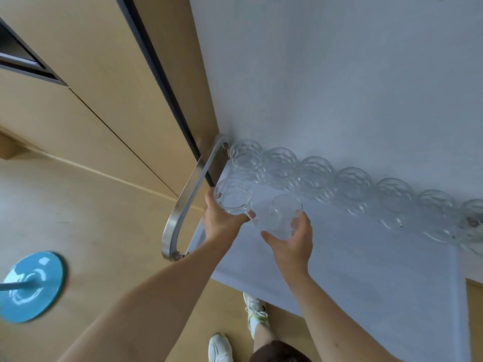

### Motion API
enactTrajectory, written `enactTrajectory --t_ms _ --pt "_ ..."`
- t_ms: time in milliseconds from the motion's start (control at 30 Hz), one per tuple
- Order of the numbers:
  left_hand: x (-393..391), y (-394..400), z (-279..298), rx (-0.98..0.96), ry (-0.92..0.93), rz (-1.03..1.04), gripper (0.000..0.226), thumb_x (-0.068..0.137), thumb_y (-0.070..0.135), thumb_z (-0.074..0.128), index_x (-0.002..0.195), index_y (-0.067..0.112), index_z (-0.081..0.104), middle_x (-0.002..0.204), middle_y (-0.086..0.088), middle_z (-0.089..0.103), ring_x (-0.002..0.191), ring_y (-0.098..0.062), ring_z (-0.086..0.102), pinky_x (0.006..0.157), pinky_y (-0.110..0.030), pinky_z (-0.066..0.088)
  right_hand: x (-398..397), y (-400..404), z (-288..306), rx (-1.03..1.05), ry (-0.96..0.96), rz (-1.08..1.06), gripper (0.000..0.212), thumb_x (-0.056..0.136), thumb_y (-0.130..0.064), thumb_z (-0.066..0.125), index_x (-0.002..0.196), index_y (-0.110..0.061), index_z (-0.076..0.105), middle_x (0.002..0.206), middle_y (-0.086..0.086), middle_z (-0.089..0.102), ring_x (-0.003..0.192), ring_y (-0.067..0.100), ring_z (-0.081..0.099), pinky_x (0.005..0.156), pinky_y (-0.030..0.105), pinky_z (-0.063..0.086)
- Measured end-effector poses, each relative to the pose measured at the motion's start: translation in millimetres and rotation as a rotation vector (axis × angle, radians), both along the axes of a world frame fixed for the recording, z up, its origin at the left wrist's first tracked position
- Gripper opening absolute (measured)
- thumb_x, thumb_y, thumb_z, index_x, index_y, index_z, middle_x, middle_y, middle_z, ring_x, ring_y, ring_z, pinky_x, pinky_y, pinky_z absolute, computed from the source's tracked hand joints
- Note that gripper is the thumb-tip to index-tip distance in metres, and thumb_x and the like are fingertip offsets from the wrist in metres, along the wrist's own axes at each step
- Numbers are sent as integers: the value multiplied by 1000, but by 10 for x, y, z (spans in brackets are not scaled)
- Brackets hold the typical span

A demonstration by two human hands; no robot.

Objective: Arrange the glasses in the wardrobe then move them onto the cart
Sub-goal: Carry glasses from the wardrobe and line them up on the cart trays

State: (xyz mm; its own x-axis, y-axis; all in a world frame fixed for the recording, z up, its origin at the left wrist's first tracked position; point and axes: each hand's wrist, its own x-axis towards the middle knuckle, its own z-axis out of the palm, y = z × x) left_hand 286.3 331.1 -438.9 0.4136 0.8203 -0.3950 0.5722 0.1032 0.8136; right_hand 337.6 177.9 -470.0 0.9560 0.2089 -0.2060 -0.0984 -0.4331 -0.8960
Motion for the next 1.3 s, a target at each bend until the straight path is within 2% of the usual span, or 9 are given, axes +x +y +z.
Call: enactTrajectory --t_ms 133,233,333,533,733,967,1167,1300 --pt "119 52 -89 8 -23 52 105 36 37 95 122 53 36 105 26 56 103 -10 59 57 -15 45 89 53 -90 -3 -8 -9 91 57 -20 98 130 -34 46 119 -10 51 115 13 54 94 28 40" --pt "186 76 -123 6 -20 80 107 34 38 95 123 52 37 108 23 58 107 -17 61 70 -33 59 120 83 -143 -20 -26 -2 92 56 -22 99 133 -24 48 121 -6 54 114 16 55 95 27 41" --pt "221 94 -163 4 -15 99 110 36 39 95 129 50 36 113 16 61 112 -23 60 81 -45 61 126 104 -165 -26 -37 0 92 57 -22 99 135 -20 50 123 -3 55 115 16 55 97 27 43" --pt "263 108 -247 31 -22 114 102 36 40 94 122 51 40 106 21 62 102 -13 62 73 -39 61 125 120 -219 -36 -45 -3 90 56 -23 99 132 -21 51 119 -6 56 110 11 54 94 20 41" --pt "364 108 -285 45 -43 110 104 41 36 94 128 47 38 116 15 60 110 -21 58 85 -47 58 118 124 -290 -64 -50 0 90 55 -23 99 132 -20 51 118 -8 55 107 7 52 86 1 30" --pt "387 147 -357 69 -48 79 107 40 40 95 129 44 36 114 17 57 108 -21 59 88 -48 56 156 176 -321 -51 -35 -15 93 55 -24 99 134 -24 49 121 -10 54 111 5 52 89 4 32" --pt "342 195 -402 103 -40 34 112 37 46 97 129 46 33 109 23 58 104 -17 61 80 -36 55 142 191 -347 -46 -38 -31 96 54 -24 99 135 -26 48 122 -11 54 109 3 51 88 3 32" --pt "320 209 -408 122 -34 10 112 39 46 97 130 45 32 111 22 58 104 -17 62 79 -36 55 134 195 -341 -44 -35 -37 95 54 -24 99 135 -26 48 121 -11 55 109 3 51 88 3 32"
